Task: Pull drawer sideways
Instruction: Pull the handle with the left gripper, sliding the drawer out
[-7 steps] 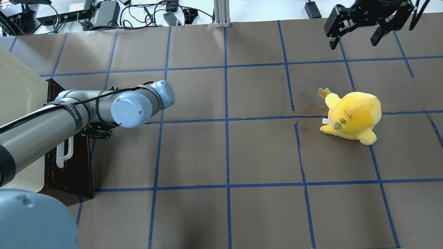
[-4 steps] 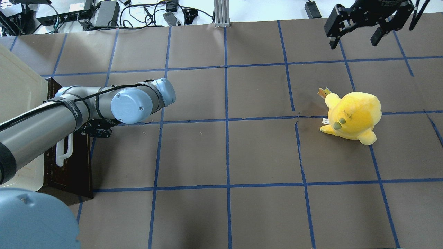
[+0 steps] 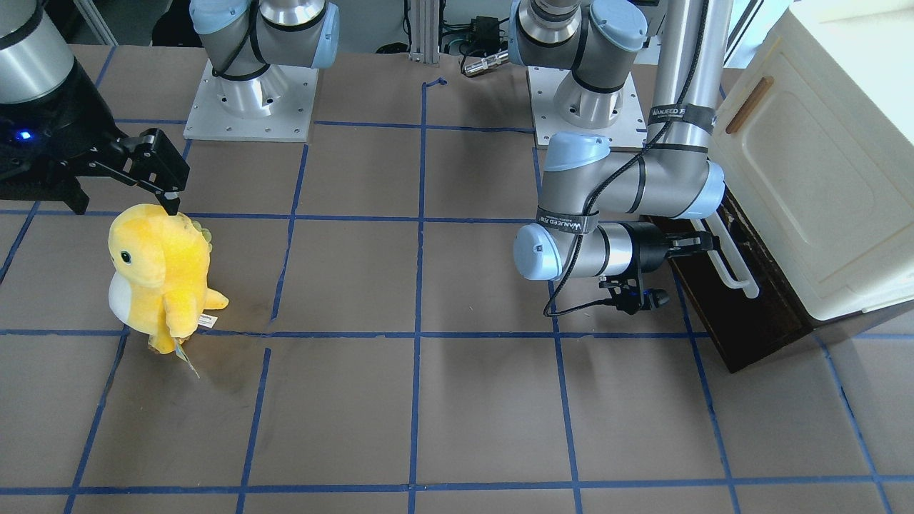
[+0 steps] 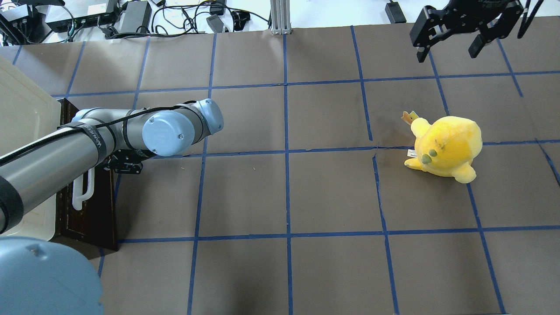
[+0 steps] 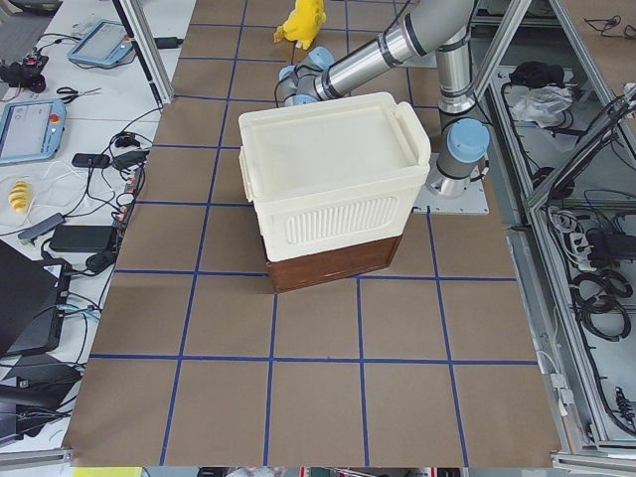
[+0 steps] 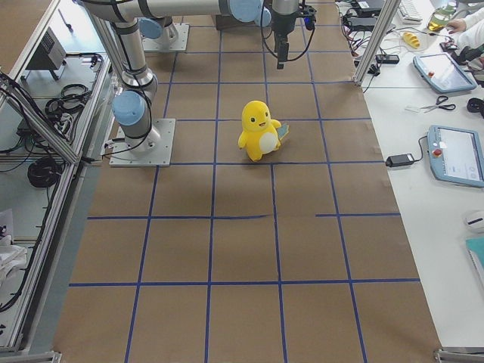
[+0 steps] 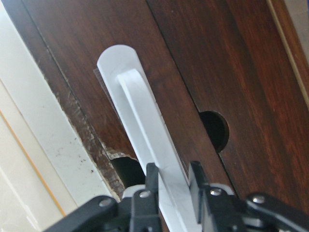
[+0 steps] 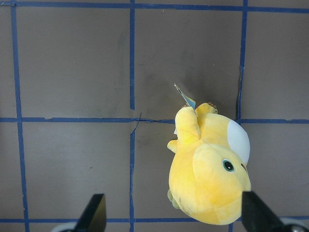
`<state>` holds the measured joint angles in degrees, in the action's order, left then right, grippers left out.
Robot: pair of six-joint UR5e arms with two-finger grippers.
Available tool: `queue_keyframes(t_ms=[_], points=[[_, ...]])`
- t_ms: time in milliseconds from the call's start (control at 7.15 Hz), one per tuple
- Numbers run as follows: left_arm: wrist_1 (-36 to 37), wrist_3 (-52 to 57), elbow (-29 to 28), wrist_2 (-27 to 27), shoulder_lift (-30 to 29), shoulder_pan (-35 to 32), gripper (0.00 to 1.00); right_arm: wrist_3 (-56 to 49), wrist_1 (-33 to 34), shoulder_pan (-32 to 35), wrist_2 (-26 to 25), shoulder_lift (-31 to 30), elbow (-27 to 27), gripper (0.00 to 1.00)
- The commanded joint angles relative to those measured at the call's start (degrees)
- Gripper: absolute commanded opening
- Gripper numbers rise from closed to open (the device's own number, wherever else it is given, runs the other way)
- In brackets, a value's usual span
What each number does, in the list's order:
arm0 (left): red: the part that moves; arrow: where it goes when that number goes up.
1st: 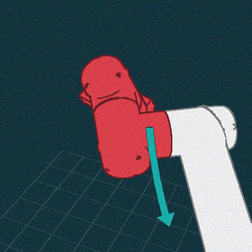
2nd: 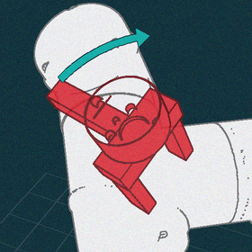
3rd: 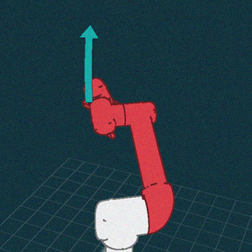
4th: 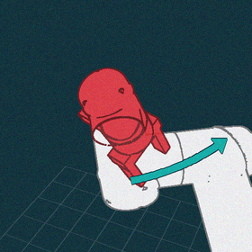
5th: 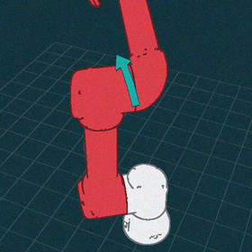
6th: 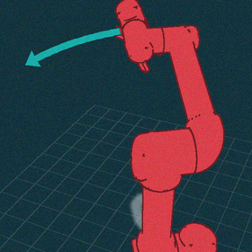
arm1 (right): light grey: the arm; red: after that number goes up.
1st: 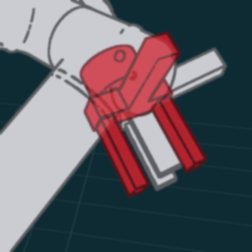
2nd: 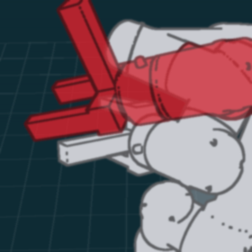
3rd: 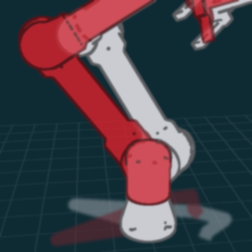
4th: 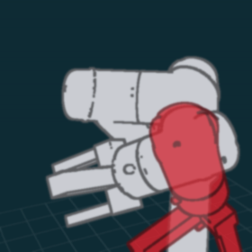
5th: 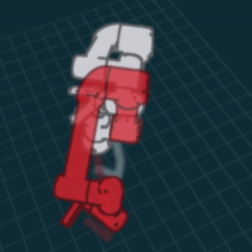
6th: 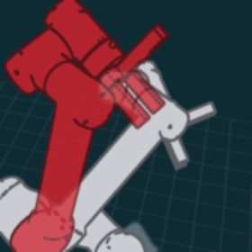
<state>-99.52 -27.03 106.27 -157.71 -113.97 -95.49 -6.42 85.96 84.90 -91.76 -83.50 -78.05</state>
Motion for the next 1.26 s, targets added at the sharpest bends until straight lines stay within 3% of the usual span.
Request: queue_keyframes(t_ms=[0,1118], points=[[-0.1,0.0,-0.7,0.0,-0.4,-0.7,0.05,0.0,0.0,0.0,0.0,0.0,0.0,1.00],[-2.5,1.2,-4.3,1.8,-1.1,-9.3,0.05,0.0,0.0,0.0,0.0,0.0,0.0,1.00]])
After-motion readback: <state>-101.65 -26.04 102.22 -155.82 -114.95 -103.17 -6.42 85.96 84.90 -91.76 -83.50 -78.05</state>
